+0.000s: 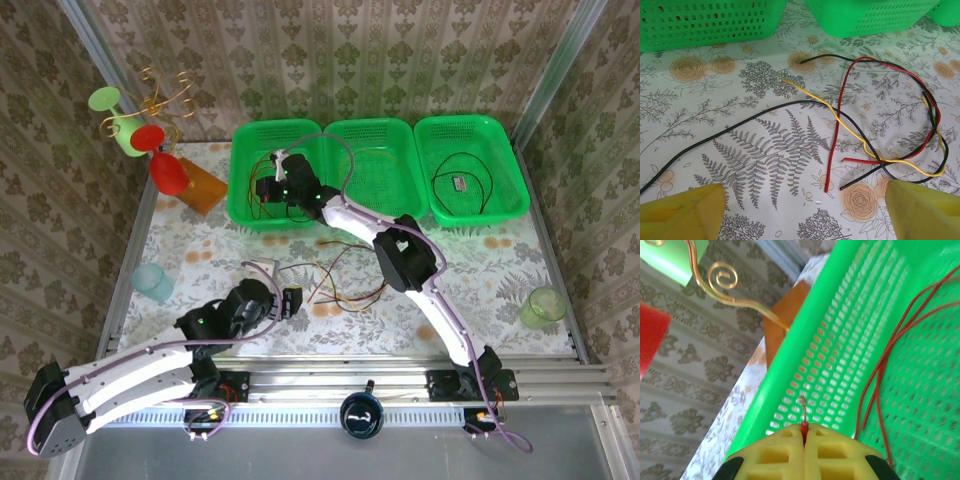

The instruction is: Untangle the cables

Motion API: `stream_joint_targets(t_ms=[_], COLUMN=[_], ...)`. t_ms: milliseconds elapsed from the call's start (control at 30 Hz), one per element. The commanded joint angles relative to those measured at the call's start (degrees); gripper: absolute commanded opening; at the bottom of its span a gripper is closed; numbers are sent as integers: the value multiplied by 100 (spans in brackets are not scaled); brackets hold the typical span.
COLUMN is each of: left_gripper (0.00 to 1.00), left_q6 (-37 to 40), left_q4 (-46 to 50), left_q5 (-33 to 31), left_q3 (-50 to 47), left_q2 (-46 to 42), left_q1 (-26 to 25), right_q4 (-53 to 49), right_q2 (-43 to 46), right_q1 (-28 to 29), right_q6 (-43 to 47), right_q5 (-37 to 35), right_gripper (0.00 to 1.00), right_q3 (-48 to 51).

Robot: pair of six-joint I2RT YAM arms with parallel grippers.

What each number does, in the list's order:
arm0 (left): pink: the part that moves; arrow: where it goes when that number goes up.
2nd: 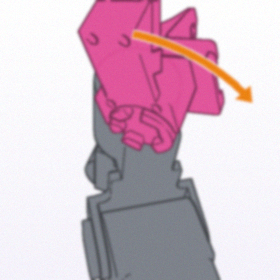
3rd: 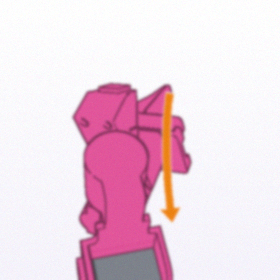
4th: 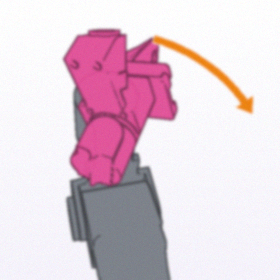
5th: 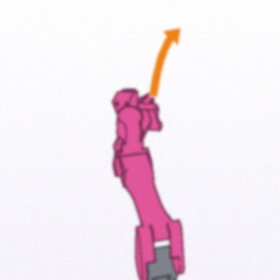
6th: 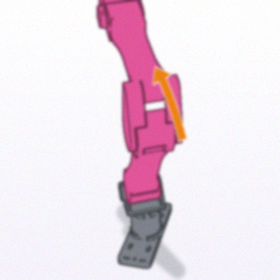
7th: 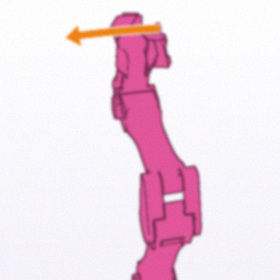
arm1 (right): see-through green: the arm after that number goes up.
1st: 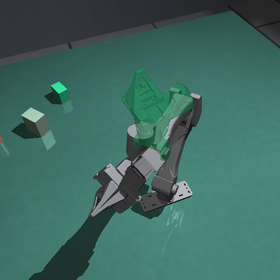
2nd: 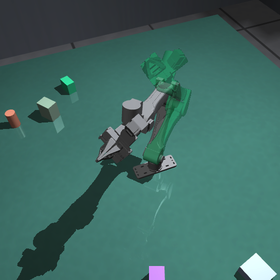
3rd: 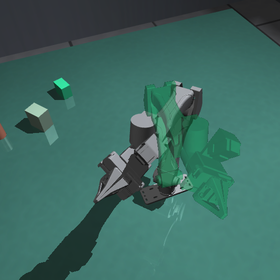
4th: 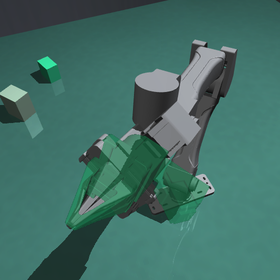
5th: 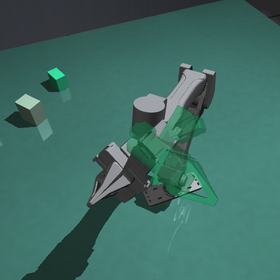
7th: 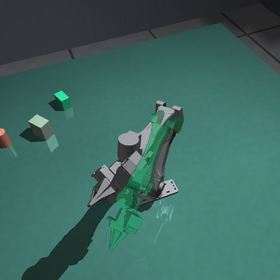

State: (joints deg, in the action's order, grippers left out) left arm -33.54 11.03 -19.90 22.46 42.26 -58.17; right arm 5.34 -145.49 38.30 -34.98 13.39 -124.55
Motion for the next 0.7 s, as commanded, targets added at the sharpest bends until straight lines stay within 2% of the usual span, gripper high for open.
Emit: stream_joint_targets(t_ms=[0,133,400,467,533,567,667], left_gripper=[84,84,84,84,85,85,86], left_q6=[-190,-227,-177,-204,-214,-215,-146], left_q4=[169,315,440,528,676,752,890], left_q5=[-188,-241,-238,-249,-212,-191,-70], left_q3=[-6,69,219,286,400,449,587], left_q2=[-42,-69,-43,-12,26,41,50], left_q1=[-45,-36,5,46,125,175,349], right_q4=[-994,-1670,-2127,-2167,-2211,-2257,-2471], right_q2=[284,94,117,197,352,427,772], right_q1=[45,69,125,125,125,125,123], right_q6=[539,487,901,1012,1167,1216,1434], right_q5=[-917,-1342,-1467,-1396,-1324,-1337,-1413], right_gripper=[0,0,1,11,38,46,62], right_q3=[-303,-598,-639,-648,-650,-658,-624])
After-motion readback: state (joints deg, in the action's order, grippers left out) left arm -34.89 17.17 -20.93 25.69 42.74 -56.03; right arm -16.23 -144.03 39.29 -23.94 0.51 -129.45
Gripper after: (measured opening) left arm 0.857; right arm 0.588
